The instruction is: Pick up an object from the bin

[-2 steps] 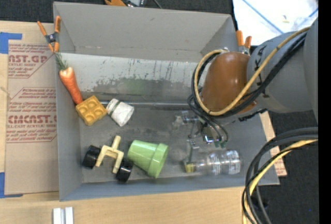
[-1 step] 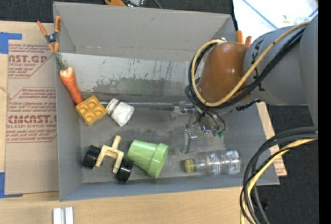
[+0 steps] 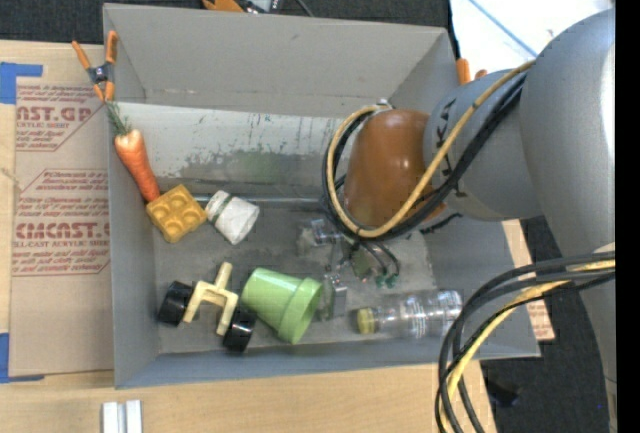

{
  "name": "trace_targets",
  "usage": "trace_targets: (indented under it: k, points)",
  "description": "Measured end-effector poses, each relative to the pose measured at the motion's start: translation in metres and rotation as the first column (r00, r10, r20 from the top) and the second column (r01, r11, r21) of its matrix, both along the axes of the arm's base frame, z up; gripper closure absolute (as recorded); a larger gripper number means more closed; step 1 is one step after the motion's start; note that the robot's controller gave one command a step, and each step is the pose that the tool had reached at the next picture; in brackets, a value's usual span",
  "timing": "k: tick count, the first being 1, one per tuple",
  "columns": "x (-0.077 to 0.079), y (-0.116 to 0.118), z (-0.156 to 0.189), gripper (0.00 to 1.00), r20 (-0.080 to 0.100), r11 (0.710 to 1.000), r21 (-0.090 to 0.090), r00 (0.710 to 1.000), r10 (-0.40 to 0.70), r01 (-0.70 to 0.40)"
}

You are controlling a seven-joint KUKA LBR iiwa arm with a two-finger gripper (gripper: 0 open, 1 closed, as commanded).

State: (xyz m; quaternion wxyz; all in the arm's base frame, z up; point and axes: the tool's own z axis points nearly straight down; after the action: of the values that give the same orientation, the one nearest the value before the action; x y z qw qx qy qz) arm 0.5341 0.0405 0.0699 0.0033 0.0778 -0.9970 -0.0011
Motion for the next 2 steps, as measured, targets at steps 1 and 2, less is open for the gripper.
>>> trace_targets:
  k: [1,2]
  points:
    - [0.0,-0.008,0.0,0.0,0.019,0.963,0.001,0.963,-0.27,0.27]
    - [-0.01,0.043,0.02,0.0,0.004,0.92,0.001,0.92,-0.391,0.391]
